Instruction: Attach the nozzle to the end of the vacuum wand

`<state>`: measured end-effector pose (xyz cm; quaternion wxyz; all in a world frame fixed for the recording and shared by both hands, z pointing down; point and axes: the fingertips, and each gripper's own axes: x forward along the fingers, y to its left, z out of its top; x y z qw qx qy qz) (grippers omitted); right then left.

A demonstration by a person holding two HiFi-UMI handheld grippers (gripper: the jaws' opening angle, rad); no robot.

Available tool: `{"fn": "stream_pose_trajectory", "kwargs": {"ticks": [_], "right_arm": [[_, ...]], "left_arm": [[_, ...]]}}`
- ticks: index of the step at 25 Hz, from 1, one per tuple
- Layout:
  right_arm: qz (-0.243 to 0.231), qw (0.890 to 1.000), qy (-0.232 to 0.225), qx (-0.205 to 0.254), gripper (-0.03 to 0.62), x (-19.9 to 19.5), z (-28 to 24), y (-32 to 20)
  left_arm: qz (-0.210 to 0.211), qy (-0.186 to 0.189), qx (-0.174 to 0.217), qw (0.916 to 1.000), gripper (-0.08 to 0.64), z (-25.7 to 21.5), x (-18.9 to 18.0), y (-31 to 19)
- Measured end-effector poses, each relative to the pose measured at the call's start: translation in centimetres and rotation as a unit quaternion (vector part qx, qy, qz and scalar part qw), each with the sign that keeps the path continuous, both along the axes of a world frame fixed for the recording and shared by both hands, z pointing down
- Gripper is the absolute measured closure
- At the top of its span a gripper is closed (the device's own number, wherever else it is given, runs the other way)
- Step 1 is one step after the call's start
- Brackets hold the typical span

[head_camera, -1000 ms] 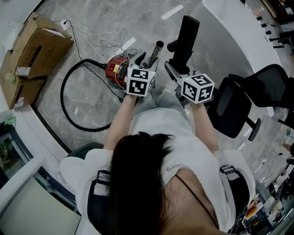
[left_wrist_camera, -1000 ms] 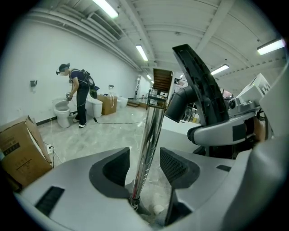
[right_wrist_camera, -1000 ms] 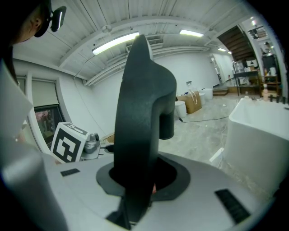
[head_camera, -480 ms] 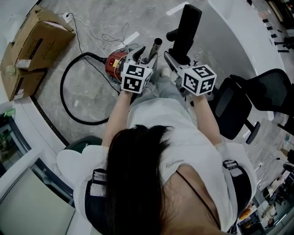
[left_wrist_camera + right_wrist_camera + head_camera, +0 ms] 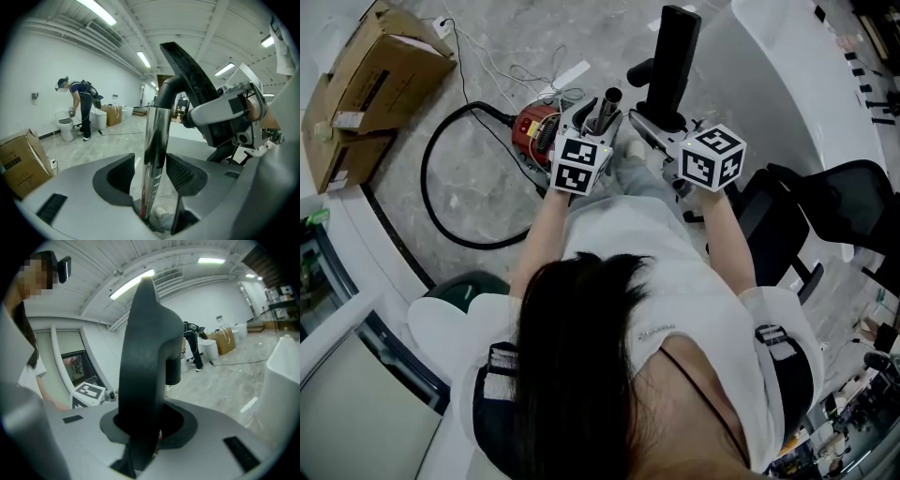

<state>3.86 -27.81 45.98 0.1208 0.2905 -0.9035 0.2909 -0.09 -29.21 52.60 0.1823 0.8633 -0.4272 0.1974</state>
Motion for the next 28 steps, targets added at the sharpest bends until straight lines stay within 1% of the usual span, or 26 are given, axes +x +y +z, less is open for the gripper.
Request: {"fn": "stream_pose_trajectory", "kwargs": {"ticks": [2, 6, 8, 10, 12, 15, 18, 22, 24, 25, 28], "right_arm": [[-0.022, 1.000, -0.016, -0.010, 0.499, -0.4, -0.3, 0.1], [-0.057, 0.998, -0.024, -0.021, 0.499, -0.7, -0.5, 0.2], [-0.064, 0.997, -0.031, -0.028, 0.499, -0.6, -0.4, 0.2], [-0.067, 0.996, -0.040, -0.035, 0.499, -0.5, -0.4, 0.1], [-0.075, 0.995, -0.054, -0.044, 0.499, -0.4, -0.6, 0.2], [-0.095, 0.992, -0.064, -0.053, 0.499, -0.5, -0.9, 0.2], [-0.119, 0.989, -0.066, -0.061, 0.499, -0.6, -1.1, 0.3], [-0.138, 0.983, -0.086, -0.085, 0.499, -0.4, -1.1, 0.2], [-0.147, 0.979, -0.103, -0.101, 0.499, -0.3, -1.2, 0.3], [-0.155, 0.974, -0.119, -0.113, 0.499, -0.4, -1.5, 0.4], [-0.170, 0.954, -0.191, -0.159, 0.499, -0.4, -2.6, 0.6]], "left_arm": [[-0.004, -0.005, 0.003, 1.0000, 0.365, 0.4, -0.1, -0.4], [-0.009, -0.014, 0.019, 0.9997, 0.365, 1.1, 0.2, -0.9], [-0.016, -0.009, 0.012, 0.9998, 0.365, 1.6, 0.2, -0.8], [-0.023, 0.009, -0.002, 0.9997, 0.365, 1.9, 0.4, -0.7], [-0.025, 0.018, -0.007, 0.9995, 0.367, 2.2, 0.5, -0.8], [-0.023, 0.020, -0.003, 0.9995, 0.370, 2.5, 0.5, -0.8], [-0.023, 0.020, 0.002, 0.9995, 0.391, 2.6, 0.6, -0.9], [-0.022, 0.015, 0.005, 0.9996, 0.394, 2.8, 0.7, -0.8], [-0.021, 0.016, 0.007, 0.9996, 0.396, 2.7, 0.6, -0.9], [-0.021, 0.016, 0.008, 0.9996, 0.396, 2.7, 0.6, -0.9], [-0.023, 0.014, 0.011, 0.9996, 0.397, 2.6, 0.6, -0.8]]}}
